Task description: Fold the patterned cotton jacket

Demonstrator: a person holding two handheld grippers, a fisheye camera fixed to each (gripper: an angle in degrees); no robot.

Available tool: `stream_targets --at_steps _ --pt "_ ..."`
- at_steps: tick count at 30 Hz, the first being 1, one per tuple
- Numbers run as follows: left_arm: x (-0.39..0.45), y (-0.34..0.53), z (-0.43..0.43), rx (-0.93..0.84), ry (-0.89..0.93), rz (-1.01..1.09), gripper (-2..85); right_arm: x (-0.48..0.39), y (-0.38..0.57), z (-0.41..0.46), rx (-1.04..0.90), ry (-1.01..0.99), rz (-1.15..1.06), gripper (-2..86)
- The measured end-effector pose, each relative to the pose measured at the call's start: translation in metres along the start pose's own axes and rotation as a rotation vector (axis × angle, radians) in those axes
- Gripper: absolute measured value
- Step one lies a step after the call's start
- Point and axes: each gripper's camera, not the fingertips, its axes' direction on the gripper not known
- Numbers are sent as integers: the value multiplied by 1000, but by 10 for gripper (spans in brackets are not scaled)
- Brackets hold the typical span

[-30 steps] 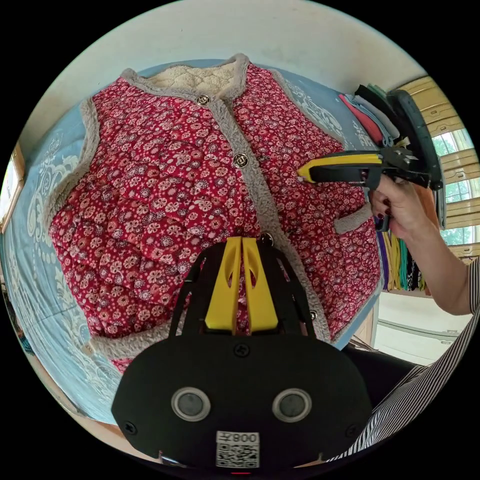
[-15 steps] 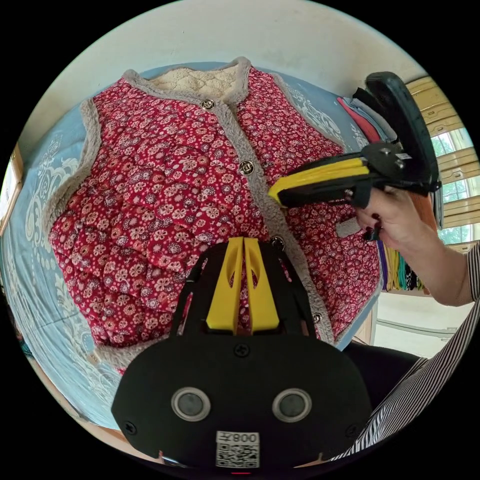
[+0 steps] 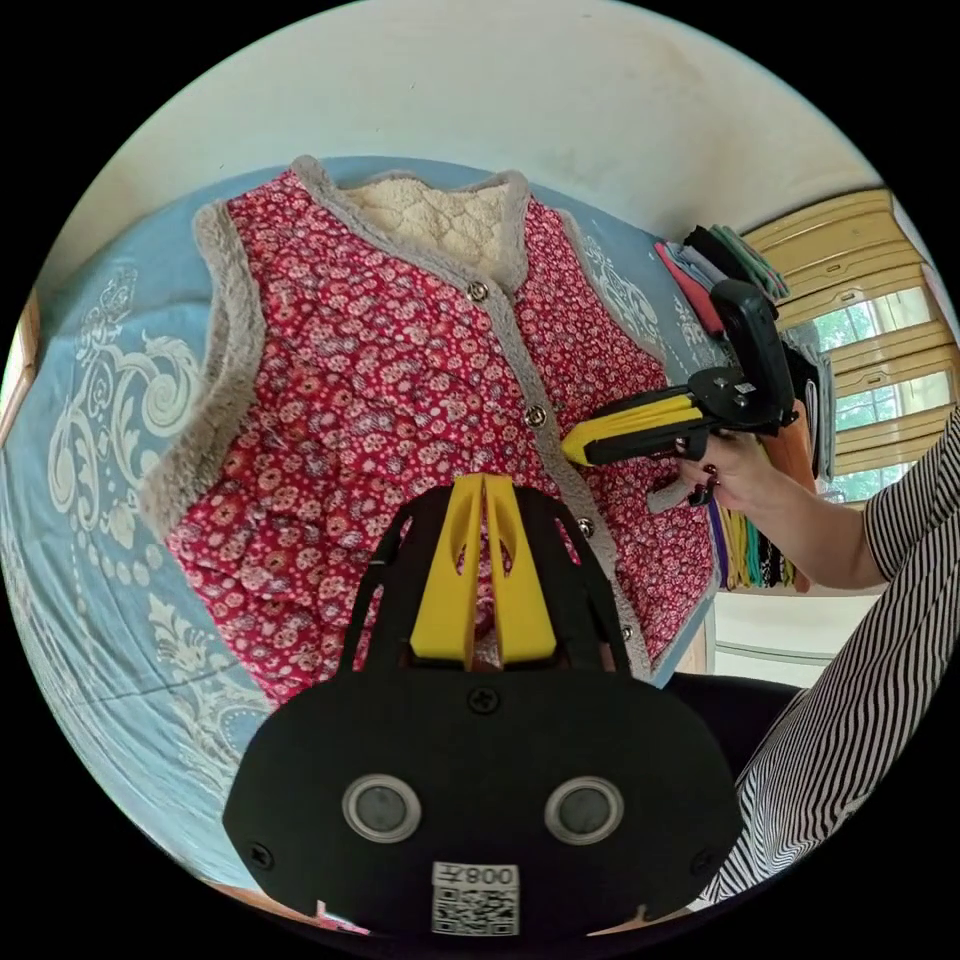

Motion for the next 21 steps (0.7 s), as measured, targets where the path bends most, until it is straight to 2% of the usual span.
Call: stream_targets --at_steps 6,12,21 --pt "-45 -56 -51 114 -33 28 12 25 -16 -53 119 -53 43 1" --pt "-83 -117 -89 204 -32 57 60 53 -36 -102 228 -1 64 8" --pt "-112 -199 -114 95 -193 121 120 88 -71 -164 305 228 97 66"
